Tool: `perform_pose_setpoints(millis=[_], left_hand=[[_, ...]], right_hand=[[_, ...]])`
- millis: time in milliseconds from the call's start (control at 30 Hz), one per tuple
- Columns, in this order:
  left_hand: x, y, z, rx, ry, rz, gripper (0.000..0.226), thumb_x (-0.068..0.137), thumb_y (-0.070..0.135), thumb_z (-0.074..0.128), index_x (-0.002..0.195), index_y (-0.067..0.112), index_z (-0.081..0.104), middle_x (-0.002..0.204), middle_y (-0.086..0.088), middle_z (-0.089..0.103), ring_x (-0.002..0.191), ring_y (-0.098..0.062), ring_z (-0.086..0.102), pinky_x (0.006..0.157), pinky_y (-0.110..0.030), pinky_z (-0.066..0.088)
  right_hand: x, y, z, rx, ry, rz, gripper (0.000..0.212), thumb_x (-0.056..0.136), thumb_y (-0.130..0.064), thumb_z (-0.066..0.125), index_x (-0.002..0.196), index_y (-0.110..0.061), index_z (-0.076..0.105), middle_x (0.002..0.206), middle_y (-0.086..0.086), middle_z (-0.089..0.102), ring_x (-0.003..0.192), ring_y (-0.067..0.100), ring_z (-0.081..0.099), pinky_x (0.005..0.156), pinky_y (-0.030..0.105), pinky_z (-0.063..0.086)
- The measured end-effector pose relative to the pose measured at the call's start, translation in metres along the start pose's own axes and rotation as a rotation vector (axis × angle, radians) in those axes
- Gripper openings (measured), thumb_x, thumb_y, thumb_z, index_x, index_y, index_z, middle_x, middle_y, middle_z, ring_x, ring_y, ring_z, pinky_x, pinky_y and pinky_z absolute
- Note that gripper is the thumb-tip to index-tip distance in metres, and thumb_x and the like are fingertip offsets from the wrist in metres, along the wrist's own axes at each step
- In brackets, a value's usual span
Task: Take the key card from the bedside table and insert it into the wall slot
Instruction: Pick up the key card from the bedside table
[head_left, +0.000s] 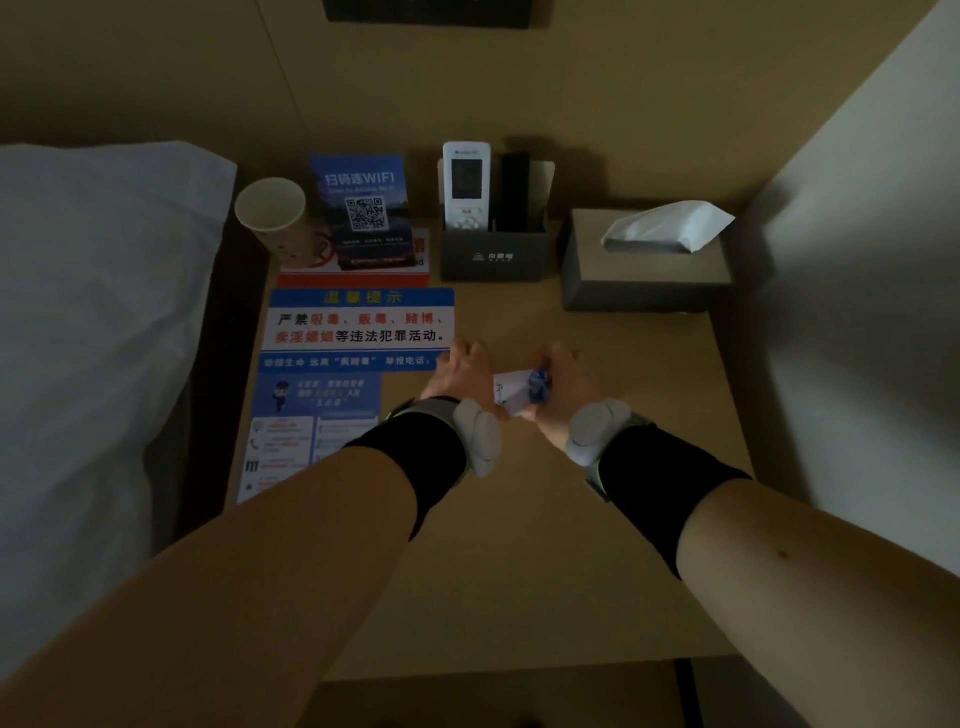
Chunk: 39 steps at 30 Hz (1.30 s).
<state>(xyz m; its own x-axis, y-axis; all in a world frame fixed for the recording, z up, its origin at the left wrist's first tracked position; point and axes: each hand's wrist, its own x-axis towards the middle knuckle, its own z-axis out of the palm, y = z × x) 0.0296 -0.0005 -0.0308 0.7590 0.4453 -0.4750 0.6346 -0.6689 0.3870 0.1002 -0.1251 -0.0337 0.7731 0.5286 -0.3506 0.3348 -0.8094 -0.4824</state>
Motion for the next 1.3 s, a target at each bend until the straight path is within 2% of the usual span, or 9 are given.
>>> perform_pose_setpoints(millis=[200, 300, 400, 533, 667, 800, 967, 1133, 1300], left_hand=[[-0.014, -0.014, 0.004, -0.269, 0.065, 0.041, 0.033, 0.085, 0.023, 0.073, 0.102, 0.019, 0.046, 0.080, -0.001, 0.059, 0.073, -0.023, 0.060, 0.066, -0.036, 0.053], [-0.031, -0.016, -0.009, -0.350, 0.085, 0.135, 0.025, 0.091, 0.026, 0.067, 0.114, 0.022, 0.058, 0.078, 0.007, 0.059, 0.071, -0.015, 0.061, 0.060, -0.024, 0.048], [-0.056, -0.005, -0.034, -0.390, 0.105, 0.176, 0.007, 0.094, 0.030, 0.063, 0.094, 0.025, 0.068, 0.075, 0.007, 0.062, 0.070, -0.013, 0.062, 0.055, -0.021, 0.044], [-0.090, 0.014, -0.076, -0.515, 0.196, 0.162, 0.023, 0.093, 0.033, 0.065, 0.071, 0.025, 0.062, 0.060, 0.005, 0.055, 0.053, -0.011, 0.050, 0.049, -0.023, 0.039], [-0.118, 0.033, -0.114, -0.546, 0.258, 0.165, 0.034, 0.092, 0.035, 0.066, 0.062, 0.027, 0.051, 0.054, 0.006, 0.048, 0.048, -0.012, 0.044, 0.047, -0.025, 0.033], [-0.159, 0.057, -0.163, -0.527, 0.324, 0.198, 0.030, 0.092, 0.035, 0.066, 0.067, 0.020, 0.056, 0.057, 0.003, 0.052, 0.052, -0.014, 0.048, 0.051, -0.030, 0.040], [-0.199, 0.080, -0.211, -0.570, 0.335, 0.209, 0.029, 0.092, 0.037, 0.066, 0.071, 0.019, 0.058, 0.059, 0.004, 0.055, 0.054, -0.013, 0.051, 0.050, -0.024, 0.043], [-0.258, 0.115, -0.280, -0.579, 0.352, 0.238, 0.034, 0.091, 0.042, 0.065, 0.087, 0.008, 0.066, 0.077, -0.015, 0.068, 0.065, -0.023, 0.061, 0.063, -0.046, 0.056], [-0.323, 0.155, -0.348, -0.552, 0.408, 0.334, 0.037, 0.092, 0.042, 0.064, 0.075, 0.010, 0.056, 0.064, -0.007, 0.055, 0.054, -0.018, 0.049, 0.052, -0.033, 0.045]], right_hand=[[-0.019, 0.006, -0.002, 0.225, 0.036, 0.025, 0.039, 0.093, -0.008, 0.060, 0.130, -0.008, 0.047, 0.124, 0.009, 0.058, 0.117, 0.031, 0.058, 0.092, 0.033, 0.045], [-0.029, 0.002, -0.019, 0.346, 0.099, 0.045, 0.038, 0.081, -0.004, 0.070, 0.115, -0.016, 0.056, 0.103, 0.004, 0.066, 0.095, 0.023, 0.065, 0.071, 0.019, 0.047], [-0.043, -0.012, -0.046, 0.386, 0.107, 0.015, 0.033, 0.079, -0.008, 0.076, 0.108, -0.016, 0.064, 0.094, 0.000, 0.068, 0.083, 0.015, 0.064, 0.060, 0.009, 0.045], [-0.065, -0.036, -0.081, 0.458, 0.151, 0.003, 0.019, 0.080, -0.017, 0.077, 0.097, -0.019, 0.069, 0.092, 0.002, 0.072, 0.083, 0.019, 0.067, 0.069, 0.028, 0.055], [-0.085, -0.057, -0.110, 0.481, 0.193, -0.019, 0.011, 0.083, -0.024, 0.077, 0.091, -0.023, 0.070, 0.084, -0.007, 0.072, 0.078, 0.010, 0.067, 0.059, 0.014, 0.048], [-0.117, -0.087, -0.156, 0.519, 0.228, -0.023, 0.016, 0.081, -0.024, 0.078, 0.093, -0.018, 0.070, 0.086, 0.002, 0.074, 0.079, 0.018, 0.069, 0.068, 0.033, 0.057], [-0.153, -0.120, -0.209, 0.555, 0.258, -0.100, 0.015, 0.080, -0.020, 0.080, 0.088, -0.025, 0.067, 0.083, -0.001, 0.073, 0.078, 0.012, 0.068, 0.067, 0.022, 0.054], [-0.205, -0.159, -0.279, 0.643, 0.292, -0.137, 0.014, 0.085, -0.016, 0.077, 0.096, -0.017, 0.069, 0.082, -0.004, 0.072, 0.072, 0.000, 0.068, 0.063, 0.017, 0.053], [-0.262, -0.194, -0.354, 0.677, 0.333, -0.196, 0.012, 0.087, -0.017, 0.075, 0.097, -0.014, 0.070, 0.076, -0.008, 0.070, 0.060, -0.010, 0.063, 0.054, 0.009, 0.047]])
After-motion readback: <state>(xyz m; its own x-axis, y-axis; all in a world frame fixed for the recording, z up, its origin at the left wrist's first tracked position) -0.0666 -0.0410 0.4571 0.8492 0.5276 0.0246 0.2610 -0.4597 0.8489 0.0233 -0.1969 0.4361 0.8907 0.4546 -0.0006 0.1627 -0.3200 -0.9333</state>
